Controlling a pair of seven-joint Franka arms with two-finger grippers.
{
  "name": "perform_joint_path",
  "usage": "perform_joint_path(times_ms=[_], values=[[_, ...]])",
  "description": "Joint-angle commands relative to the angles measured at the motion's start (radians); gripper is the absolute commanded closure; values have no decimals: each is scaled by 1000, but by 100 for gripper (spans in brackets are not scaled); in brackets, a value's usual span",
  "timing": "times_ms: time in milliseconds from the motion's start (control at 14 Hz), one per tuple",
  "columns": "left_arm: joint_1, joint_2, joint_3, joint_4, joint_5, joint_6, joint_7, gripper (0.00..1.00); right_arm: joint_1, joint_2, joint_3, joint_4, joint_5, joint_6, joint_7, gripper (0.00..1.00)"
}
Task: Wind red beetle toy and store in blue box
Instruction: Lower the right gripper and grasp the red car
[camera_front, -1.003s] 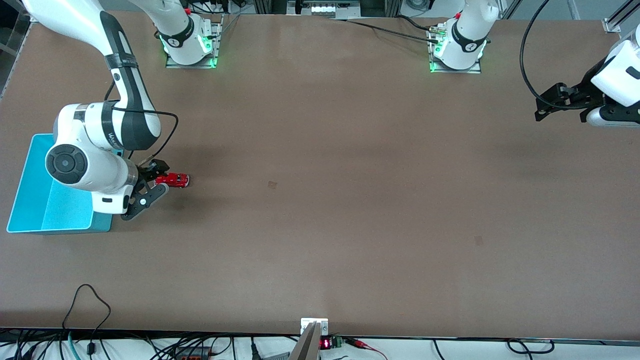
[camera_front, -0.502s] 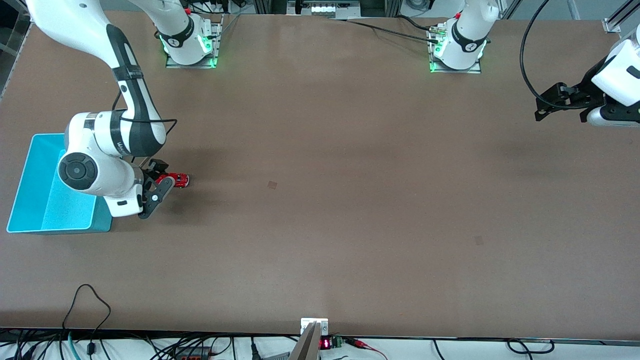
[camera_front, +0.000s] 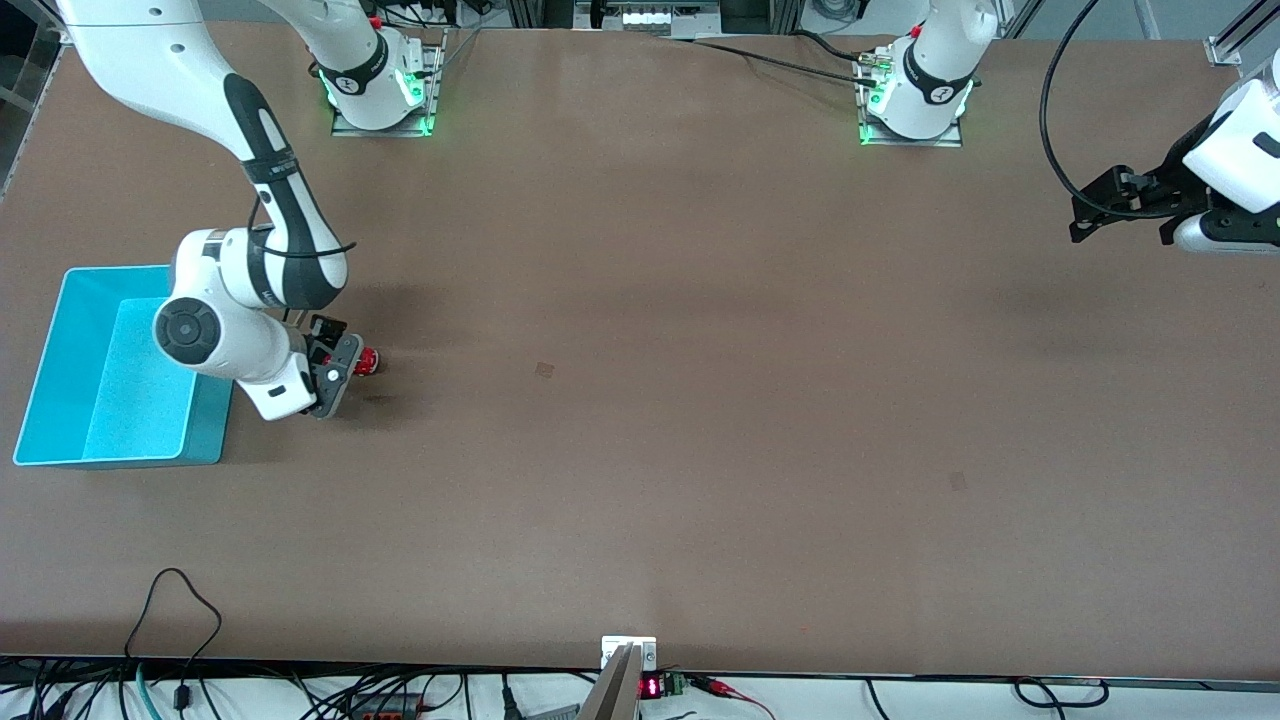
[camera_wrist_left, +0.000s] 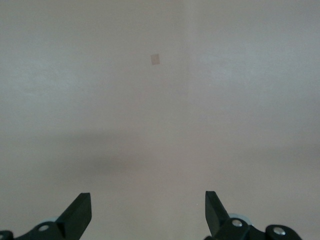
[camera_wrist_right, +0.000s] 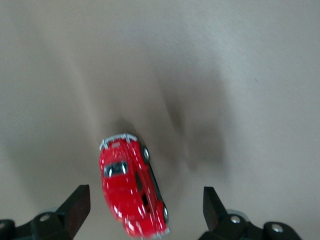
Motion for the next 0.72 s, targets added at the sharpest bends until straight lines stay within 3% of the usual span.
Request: perform_joint_path(times_ms=[0,645], values=[[4,5,-1,21,-12,-13,-9,0,-18,-38,26,-64,18,52,-33,0],[2,7,-3,21,-12,-13,-9,0,-31,-55,26,-153,18,137,-243,0]])
